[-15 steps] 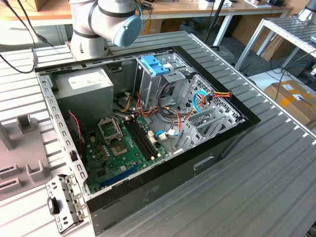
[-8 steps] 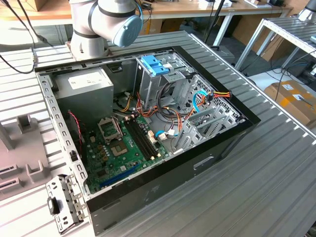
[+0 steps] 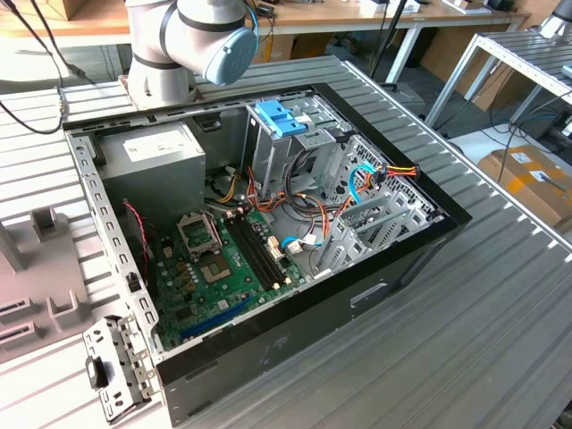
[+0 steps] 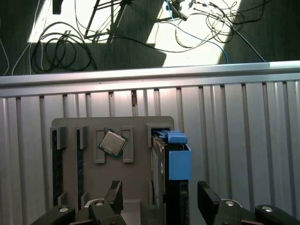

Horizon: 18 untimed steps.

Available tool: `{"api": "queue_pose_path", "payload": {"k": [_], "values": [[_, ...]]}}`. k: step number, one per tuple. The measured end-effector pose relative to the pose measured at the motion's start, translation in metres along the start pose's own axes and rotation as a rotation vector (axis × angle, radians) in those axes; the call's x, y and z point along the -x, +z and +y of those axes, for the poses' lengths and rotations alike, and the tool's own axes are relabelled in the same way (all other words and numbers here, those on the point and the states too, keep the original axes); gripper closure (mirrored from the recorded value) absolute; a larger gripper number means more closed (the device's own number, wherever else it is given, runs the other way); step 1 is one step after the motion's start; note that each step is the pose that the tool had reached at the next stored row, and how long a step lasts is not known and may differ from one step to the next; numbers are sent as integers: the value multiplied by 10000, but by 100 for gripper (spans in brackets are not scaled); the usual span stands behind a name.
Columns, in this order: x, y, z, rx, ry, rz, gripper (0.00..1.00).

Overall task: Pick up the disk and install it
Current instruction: 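Pick up the disk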

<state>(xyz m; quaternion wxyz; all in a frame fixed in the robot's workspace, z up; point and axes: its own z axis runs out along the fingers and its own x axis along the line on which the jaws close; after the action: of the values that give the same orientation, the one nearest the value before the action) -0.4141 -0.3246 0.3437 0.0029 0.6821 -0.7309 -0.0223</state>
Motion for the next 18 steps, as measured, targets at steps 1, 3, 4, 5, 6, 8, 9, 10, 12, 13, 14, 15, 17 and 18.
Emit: {"api": "queue_pose_path", "payload": {"k": [1, 3, 4, 5, 6, 8, 9, 10, 12, 13, 14, 15, 17, 18], "values": [[0, 3, 0, 0, 0, 0, 26], [0, 11, 0, 0, 0, 0, 26], [0, 15, -1, 0, 0, 0, 26], [0, 18, -1, -1, 0, 0, 26], [-1, 22, -1, -1, 0, 0, 26], [-1, 33, -1, 0, 0, 0, 26], [-1, 40, -1, 0, 0, 0, 26], [-1, 43, -2, 0, 0, 0, 26], [-1, 50, -2, 0, 0, 0, 26], [-1, 55, -2, 0, 1, 0, 26], [-1, 58, -2, 0, 0, 0, 26], [-2, 62, -2, -1, 0, 0, 26], [-2, 69, -3, -1, 0, 0, 26], [-2, 74, -3, 1, 0, 0, 26]]}}
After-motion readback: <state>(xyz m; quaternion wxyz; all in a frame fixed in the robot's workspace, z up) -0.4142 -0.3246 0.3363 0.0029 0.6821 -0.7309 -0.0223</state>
